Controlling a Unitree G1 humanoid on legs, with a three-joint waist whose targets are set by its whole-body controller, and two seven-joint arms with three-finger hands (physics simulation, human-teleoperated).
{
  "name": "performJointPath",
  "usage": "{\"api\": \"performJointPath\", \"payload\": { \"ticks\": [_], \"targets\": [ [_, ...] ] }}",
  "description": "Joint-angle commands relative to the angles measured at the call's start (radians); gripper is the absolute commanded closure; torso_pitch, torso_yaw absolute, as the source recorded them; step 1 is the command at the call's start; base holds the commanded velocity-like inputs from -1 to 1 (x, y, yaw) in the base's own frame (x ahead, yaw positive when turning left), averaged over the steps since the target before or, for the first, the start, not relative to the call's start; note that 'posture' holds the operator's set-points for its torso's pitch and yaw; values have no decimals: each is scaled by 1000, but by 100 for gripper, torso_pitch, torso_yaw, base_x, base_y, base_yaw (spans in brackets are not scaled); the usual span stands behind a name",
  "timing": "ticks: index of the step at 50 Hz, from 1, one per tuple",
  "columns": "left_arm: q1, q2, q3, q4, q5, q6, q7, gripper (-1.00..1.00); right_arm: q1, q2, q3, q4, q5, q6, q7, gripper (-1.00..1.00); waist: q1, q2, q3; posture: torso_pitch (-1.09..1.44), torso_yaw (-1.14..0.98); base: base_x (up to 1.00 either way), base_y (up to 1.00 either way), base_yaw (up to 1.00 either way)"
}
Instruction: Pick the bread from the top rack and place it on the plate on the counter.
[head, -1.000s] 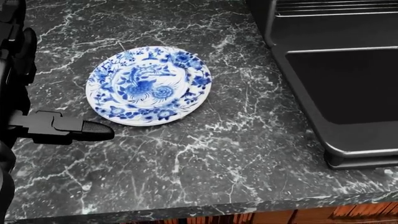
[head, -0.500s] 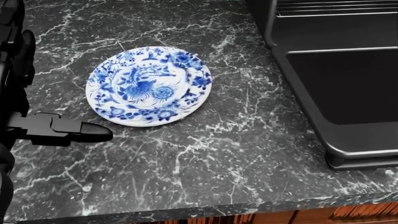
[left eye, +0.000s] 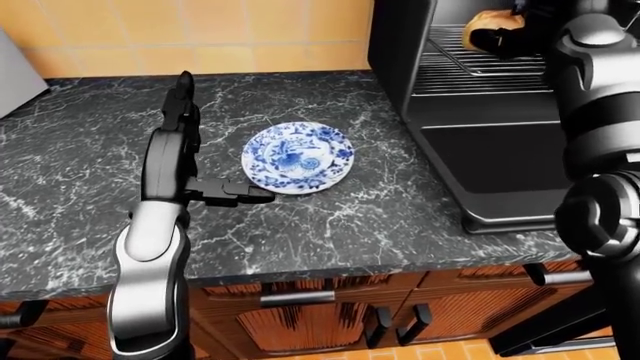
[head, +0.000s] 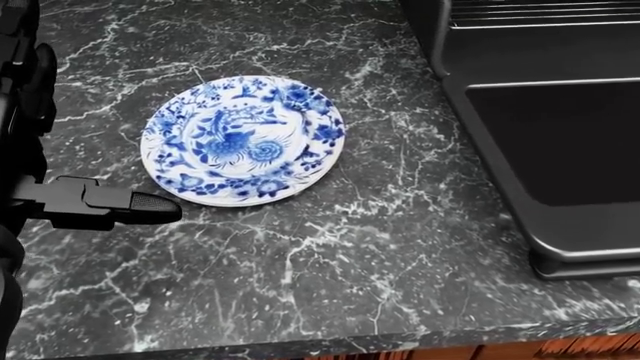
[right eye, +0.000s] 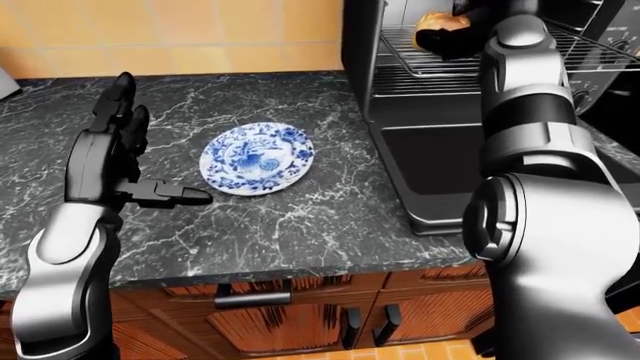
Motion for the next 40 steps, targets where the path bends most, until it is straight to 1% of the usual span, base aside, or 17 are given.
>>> {"api": "performJointPath", "payload": {
  "ticks": [1, 7, 15, 24, 31, 40],
  "targets": [
    [-27, 8, 7, -33, 0, -28, 5, -100, -43, -14, 2, -36, -5, -9, 6, 100, 1, -2, -26, 0, 0, 0, 0, 0],
    [-26, 10, 6, -32, 2, -29, 6, -100, -69, -40, 6, -57, -10, 11, 23, 100, 3, -2, -24, 0, 0, 0, 0, 0],
    [-26, 10, 6, -29, 1, -30, 5, -100, -68, -65, 17, -119, -13, 50, 62, 100, 5, -1, -19, 0, 0, 0, 0, 0],
    [-30, 10, 3, -22, 1, -33, 3, -100, -63, -83, 23, -276, -6, 154, 120, 100, 6, 0, -16, 0, 0, 0, 0, 0],
    [-35, 10, 1, -19, 3, -32, 1, -100, -45, -77, 28, -466, -7, 278, 180, 100, 6, 0, -13, 0, 0, 0, 0, 0],
    [-25, 7, 4, -22, 2, -38, 0, -100, -35, -28, 43, -666, -17, 414, 249, 100, 3, 5, -10, 0, 0, 0, 0, 0]
  ]
}}
